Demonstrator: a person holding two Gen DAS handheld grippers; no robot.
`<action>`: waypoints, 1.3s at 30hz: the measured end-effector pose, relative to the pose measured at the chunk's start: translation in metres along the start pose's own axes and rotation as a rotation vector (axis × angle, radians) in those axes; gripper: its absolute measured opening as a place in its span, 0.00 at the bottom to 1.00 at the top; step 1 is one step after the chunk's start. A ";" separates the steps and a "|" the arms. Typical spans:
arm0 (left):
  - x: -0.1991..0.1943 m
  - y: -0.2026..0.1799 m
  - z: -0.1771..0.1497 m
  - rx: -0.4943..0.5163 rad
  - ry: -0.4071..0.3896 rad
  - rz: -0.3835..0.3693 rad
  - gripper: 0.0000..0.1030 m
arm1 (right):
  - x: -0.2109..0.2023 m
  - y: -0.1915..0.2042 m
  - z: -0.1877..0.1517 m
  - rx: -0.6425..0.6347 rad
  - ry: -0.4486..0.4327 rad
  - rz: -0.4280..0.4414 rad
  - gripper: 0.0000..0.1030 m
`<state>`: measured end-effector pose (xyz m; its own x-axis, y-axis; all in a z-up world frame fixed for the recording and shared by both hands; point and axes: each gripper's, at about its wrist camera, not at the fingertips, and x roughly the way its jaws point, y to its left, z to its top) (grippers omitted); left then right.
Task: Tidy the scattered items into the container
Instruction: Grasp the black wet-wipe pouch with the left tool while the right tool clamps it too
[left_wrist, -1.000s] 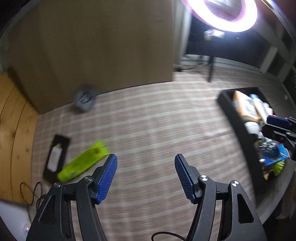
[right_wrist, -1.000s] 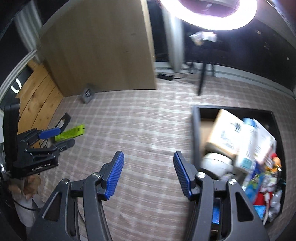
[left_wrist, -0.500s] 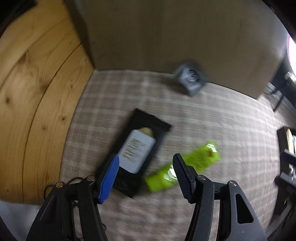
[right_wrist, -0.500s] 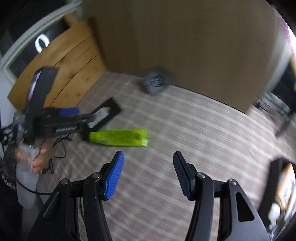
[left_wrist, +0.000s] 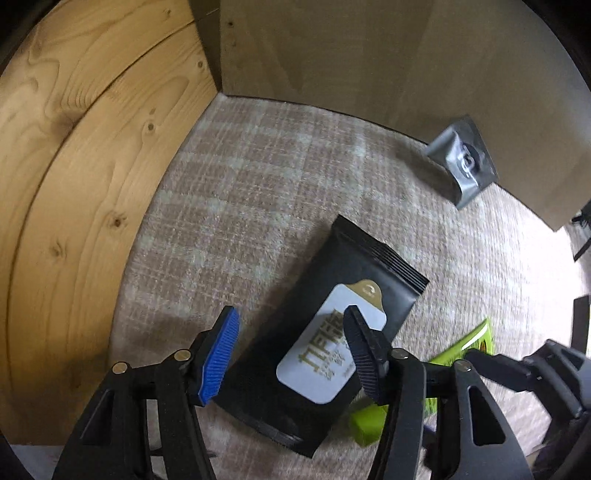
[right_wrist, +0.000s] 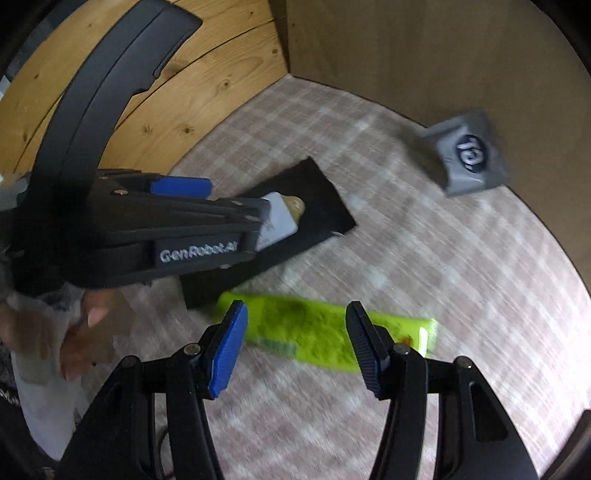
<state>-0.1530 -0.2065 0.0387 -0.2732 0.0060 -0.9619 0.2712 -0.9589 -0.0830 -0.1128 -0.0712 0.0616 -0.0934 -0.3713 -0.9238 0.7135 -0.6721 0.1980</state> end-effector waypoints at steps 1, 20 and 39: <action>0.002 0.001 0.000 -0.009 0.003 -0.022 0.53 | 0.002 0.000 0.002 -0.004 -0.002 0.006 0.53; 0.006 -0.055 -0.054 0.102 0.052 -0.164 0.55 | 0.002 -0.023 -0.051 -0.008 0.094 0.065 0.46; -0.006 -0.251 -0.205 0.440 0.035 -0.292 0.50 | -0.106 -0.133 -0.259 0.342 -0.011 -0.089 0.41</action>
<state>-0.0302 0.0927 0.0121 -0.2463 0.2930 -0.9239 -0.2269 -0.9442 -0.2390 -0.0177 0.2233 0.0489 -0.1530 -0.3071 -0.9393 0.4282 -0.8772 0.2170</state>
